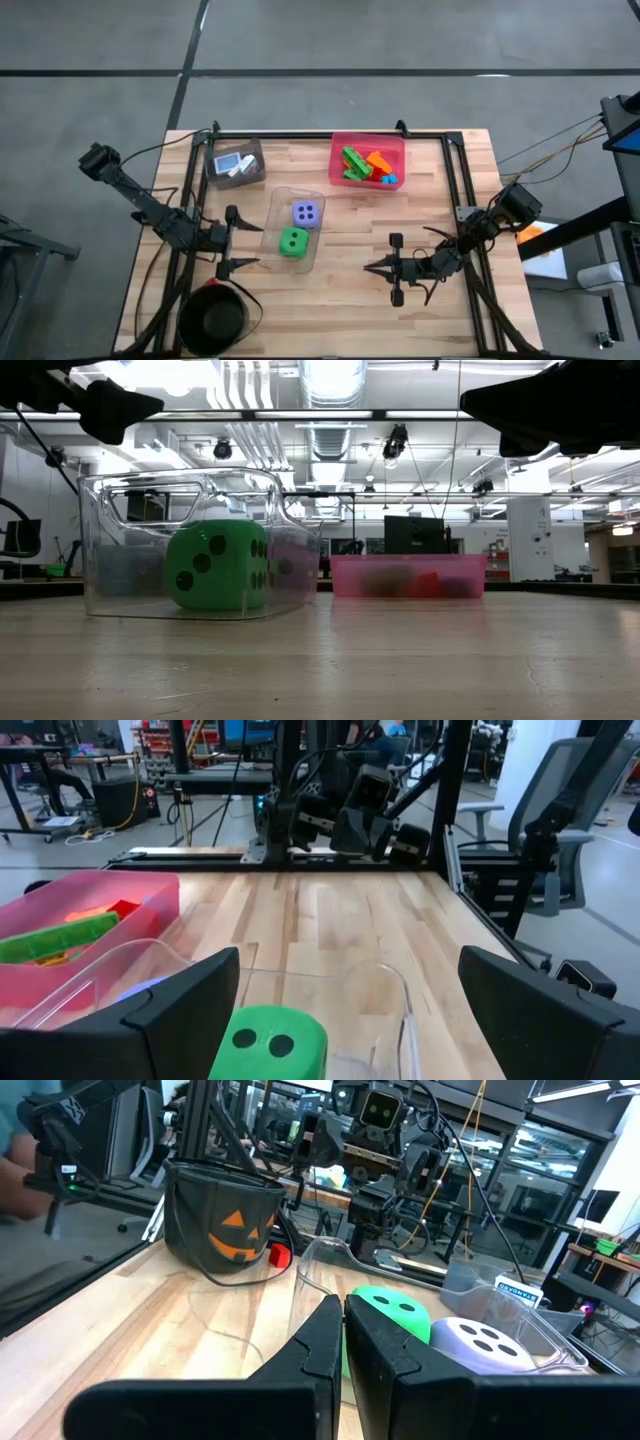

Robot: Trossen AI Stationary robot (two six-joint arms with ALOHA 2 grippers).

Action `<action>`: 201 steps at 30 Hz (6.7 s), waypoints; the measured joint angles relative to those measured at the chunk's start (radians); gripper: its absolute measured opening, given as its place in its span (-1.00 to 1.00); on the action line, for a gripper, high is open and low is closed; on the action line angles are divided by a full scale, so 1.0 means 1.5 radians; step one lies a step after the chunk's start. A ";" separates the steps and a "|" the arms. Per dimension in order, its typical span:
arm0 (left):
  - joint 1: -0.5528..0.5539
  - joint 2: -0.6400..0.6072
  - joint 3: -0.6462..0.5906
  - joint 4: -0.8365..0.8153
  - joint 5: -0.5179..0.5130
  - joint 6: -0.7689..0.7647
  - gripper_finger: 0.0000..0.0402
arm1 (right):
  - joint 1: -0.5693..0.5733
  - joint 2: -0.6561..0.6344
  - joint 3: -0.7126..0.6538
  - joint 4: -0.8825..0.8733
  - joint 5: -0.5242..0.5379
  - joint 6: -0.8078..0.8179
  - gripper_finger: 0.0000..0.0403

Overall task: Pick & Place Toys
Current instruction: Put the red game piece into the pink bin

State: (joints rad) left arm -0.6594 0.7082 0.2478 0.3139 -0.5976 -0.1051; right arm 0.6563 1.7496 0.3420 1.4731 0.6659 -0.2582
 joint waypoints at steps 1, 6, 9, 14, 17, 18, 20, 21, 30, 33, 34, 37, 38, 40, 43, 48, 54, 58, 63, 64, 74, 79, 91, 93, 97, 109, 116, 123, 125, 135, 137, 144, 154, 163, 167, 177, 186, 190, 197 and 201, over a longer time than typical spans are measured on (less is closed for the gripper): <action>0.000 0.000 0.000 0.000 0.000 0.000 0.87 | 0.000 0.000 0.000 0.000 0.000 0.000 -0.91; 0.000 -0.014 0.001 -0.008 0.000 0.001 0.87 | 0.000 0.000 0.000 0.000 0.000 0.000 -0.91; 0.000 -0.040 0.001 -0.026 -0.001 0.001 0.87 | 0.000 0.000 0.000 0.000 0.000 0.000 -0.91; -0.003 -0.108 0.002 -0.087 -0.001 0.001 0.87 | 0.000 0.000 0.000 0.000 0.000 0.000 -0.91; -0.004 -0.157 0.002 -0.152 0.000 0.001 0.87 | 0.000 0.000 0.000 0.000 0.000 0.000 -0.91; -0.004 -0.176 0.002 -0.177 0.011 0.000 0.87 | 0.000 0.000 0.000 0.000 0.000 0.000 -0.91; -0.004 -0.213 0.002 -0.223 0.058 0.001 0.87 | 0.000 0.000 0.000 0.000 0.000 0.000 -0.91; -0.004 -0.229 0.002 -0.241 0.095 0.003 0.87 | 0.000 0.000 0.000 0.000 0.000 0.000 -0.91; -0.004 -0.336 0.002 -0.323 0.282 -0.004 0.87 | 0.000 0.000 0.000 0.000 0.000 0.000 -0.91; -0.004 -0.356 0.002 -0.355 0.290 -0.023 0.87 | 0.000 0.000 0.000 0.000 0.000 0.000 -0.91; -0.004 -0.359 0.002 -0.362 0.294 -0.031 0.87 | 0.000 0.000 0.000 0.000 0.000 0.000 -0.91; -0.004 -0.364 0.002 -0.370 0.301 -0.058 0.87 | 0.000 0.000 0.000 0.000 0.000 0.000 -0.91; -0.004 -0.364 0.002 -0.370 0.302 -0.067 0.87 | 0.000 0.000 0.000 0.000 0.000 0.000 -0.91; -0.004 -0.364 0.002 -0.377 0.302 -0.093 0.87 | 0.000 0.000 0.000 0.000 0.000 0.000 -0.91; -0.004 -0.364 0.002 -0.400 0.311 -0.129 0.87 | 0.000 0.000 0.000 0.000 0.000 0.000 -0.91; -0.004 -0.364 0.002 -0.417 0.335 -0.145 0.87 | 0.000 0.000 0.000 0.000 0.000 0.000 -0.91; -0.004 -0.362 0.007 -0.474 0.362 -0.226 0.87 | 0.000 0.000 0.000 0.000 0.000 0.000 -0.91; -0.004 -0.352 0.022 -0.511 0.362 -0.262 0.87 | -0.001 0.000 0.000 0.000 0.000 0.000 -0.91; -0.004 -0.320 0.066 -0.589 0.353 -0.302 0.87 | -0.001 0.000 0.000 0.000 0.000 0.000 -0.91; -0.004 -0.313 0.075 -0.590 0.352 -0.305 0.87 | -0.001 0.000 0.000 0.000 0.000 0.000 -0.91; -0.004 -0.204 0.182 -0.720 0.301 -0.427 0.87 | -0.001 0.000 0.000 0.000 0.000 0.000 -0.91; -0.004 -0.138 0.219 -0.822 0.289 -0.491 0.87 | -0.001 0.000 0.000 0.000 0.000 0.000 -0.91; -0.004 -0.058 0.233 -0.883 0.325 -0.542 0.87 | -0.001 0.000 0.000 0.000 0.000 0.000 -0.91; -0.004 -0.050 0.233 -0.886 0.339 -0.542 0.87 | -0.001 0.000 0.000 0.000 0.000 0.000 -0.91; -0.004 -0.034 0.233 -0.886 0.360 -0.544 0.87 | -0.001 0.000 0.000 0.000 0.000 0.000 -0.91; -0.004 0.008 0.232 -0.887 0.364 -0.538 0.87 | -0.001 0.000 0.000 0.000 0.000 0.000 -0.91; -0.005 0.029 0.232 -0.886 0.433 -0.485 0.87 | -0.001 0.000 0.000 0.000 0.000 0.000 -0.91; -0.005 0.055 0.232 -0.888 0.487 -0.428 0.87 | -0.001 0.000 0.013 0.027 0.000 0.000 -0.91; -0.005 0.064 0.231 -0.890 0.507 -0.407 0.87 | -0.003 0.000 0.027 0.027 0.001 0.000 -0.91; -0.005 0.138 0.231 -0.899 0.554 -0.312 0.87 | -0.021 0.000 0.085 0.024 0.005 -0.005 -0.91; -0.005 0.151 0.231 -0.895 0.549 -0.298 0.87 | -0.021 0.000 0.091 0.025 0.005 -0.005 -0.91; -0.005 0.167 0.231 -0.862 0.513 -0.281 0.87 | -0.022 0.000 0.094 0.016 0.005 -0.005 -0.91; -0.005 0.168 0.214 -0.878 0.553 -0.282 0.87 | -0.022 0.000 0.094 0.005 0.005 -0.002 -0.91; -0.005 0.168 0.157 -0.817 0.575 -0.332 0.87 | -0.022 0.000 0.094 0.005 0.005 0.000 -0.91; -0.004 0.168 0.157 -0.776 0.564 -0.351 0.87 | -0.022 0.000 0.094 0.005 0.005 0.000 -0.91; 0.007 0.168 0.158 -0.633 0.491 -0.390 0.87 | -0.022 0.000 0.094 0.005 0.005 -0.001 -0.91; 0.009 0.168 0.158 -0.665 0.488 -0.364 0.87 | -0.022 0.000 0.094 0.005 0.005 0.000 -0.91; 0.008 0.168 0.158 -0.733 0.498 -0.369 0.87 | -0.022 0.000 0.094 0.005 0.005 0.000 -0.91; -0.004 0.168 0.158 -0.744 0.480 -0.409 0.87 | -0.023 0.000 0.094 0.005 0.059 0.029 -0.91; -0.005 0.168 0.158 -0.745 0.426 -0.446 0.87 | -0.025 0.000 0.094 0.004 0.139 0.071 -0.91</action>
State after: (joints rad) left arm -0.6662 0.9604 0.4850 -0.8040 0.0419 -0.7737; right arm 0.6186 1.7500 0.4828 1.4796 0.8744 -0.1513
